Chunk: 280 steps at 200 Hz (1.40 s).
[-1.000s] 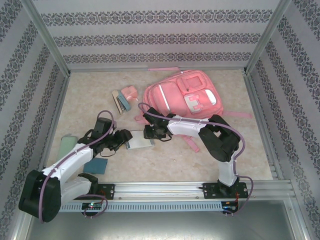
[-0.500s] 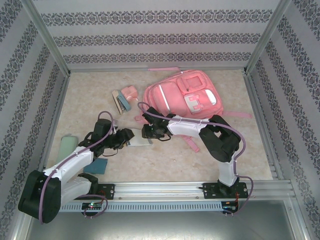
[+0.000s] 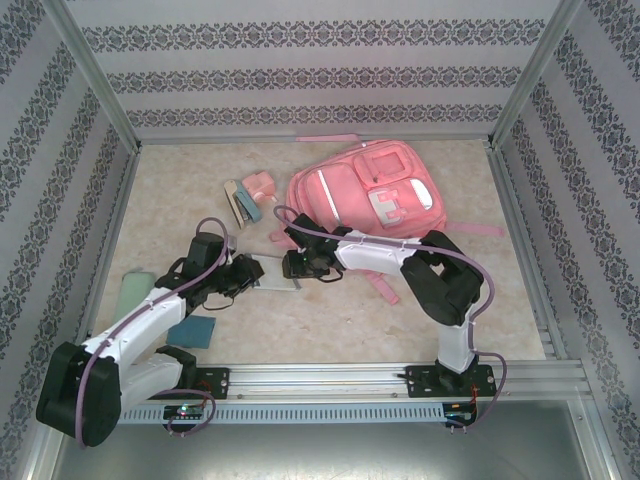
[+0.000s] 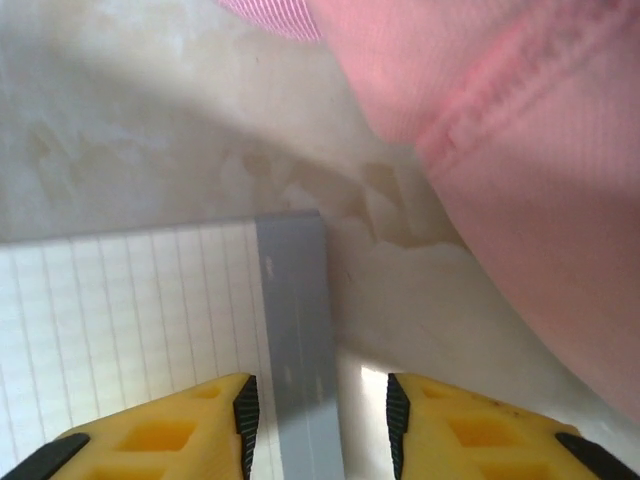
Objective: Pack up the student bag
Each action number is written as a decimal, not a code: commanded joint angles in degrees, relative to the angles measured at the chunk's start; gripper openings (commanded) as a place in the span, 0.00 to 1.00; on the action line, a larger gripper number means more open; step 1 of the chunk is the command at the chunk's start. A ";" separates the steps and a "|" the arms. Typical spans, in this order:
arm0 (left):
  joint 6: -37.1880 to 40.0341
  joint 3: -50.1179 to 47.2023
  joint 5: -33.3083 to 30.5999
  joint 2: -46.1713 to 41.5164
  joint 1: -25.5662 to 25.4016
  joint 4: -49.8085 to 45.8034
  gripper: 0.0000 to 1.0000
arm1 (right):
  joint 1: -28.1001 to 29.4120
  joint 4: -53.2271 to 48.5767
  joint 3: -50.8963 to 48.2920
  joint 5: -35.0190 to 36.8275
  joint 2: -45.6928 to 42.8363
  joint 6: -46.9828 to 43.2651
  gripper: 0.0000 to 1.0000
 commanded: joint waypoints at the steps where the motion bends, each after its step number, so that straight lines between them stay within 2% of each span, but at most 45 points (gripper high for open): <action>1: 2.83 3.83 -2.20 -2.31 -0.58 -2.25 0.02 | -0.19 -7.69 3.55 4.06 -5.48 -7.28 0.43; 29: 2.38 4.96 -3.66 -3.44 -0.45 -2.60 0.00 | -2.17 -9.37 5.66 8.29 -9.31 -13.99 0.52; 70: 2.08 6.12 -4.98 -5.08 -0.47 -3.07 0.00 | -8.08 -14.87 13.55 13.23 -6.66 -19.55 0.54; 95: 1.68 6.38 -5.61 -6.16 -0.46 -3.32 0.00 | -10.76 -18.48 20.80 13.02 -1.26 -22.82 0.55; 140: 1.48 6.78 -5.75 -7.42 -0.35 -4.30 0.00 | -11.48 -22.94 32.08 15.38 9.20 -26.92 0.56; 177: 1.37 6.97 -5.91 -8.84 -0.32 -5.36 0.00 | -11.77 -25.34 35.04 20.27 14.51 -27.10 0.55; 193: 1.46 7.24 -5.83 -9.35 -0.28 -5.58 0.00 | -11.94 -25.26 34.92 22.68 15.60 -27.67 0.49; 211: 1.48 7.85 -5.77 -9.31 -0.32 -5.80 0.00 | -12.31 -24.69 34.24 22.94 16.04 -28.13 0.36; 231: 1.05 8.55 -5.81 -9.29 -0.29 -5.09 0.00 | -12.56 -25.31 34.50 23.23 15.27 -28.34 0.07; 238: 0.91 8.86 -5.77 -9.23 -0.32 -4.73 0.00 | -12.60 -24.90 34.21 23.52 14.11 -28.47 0.00; 280: -1.42 10.46 -5.17 -6.98 -0.31 0.58 0.00 | -12.37 -23.30 33.51 22.75 3.46 -28.87 0.00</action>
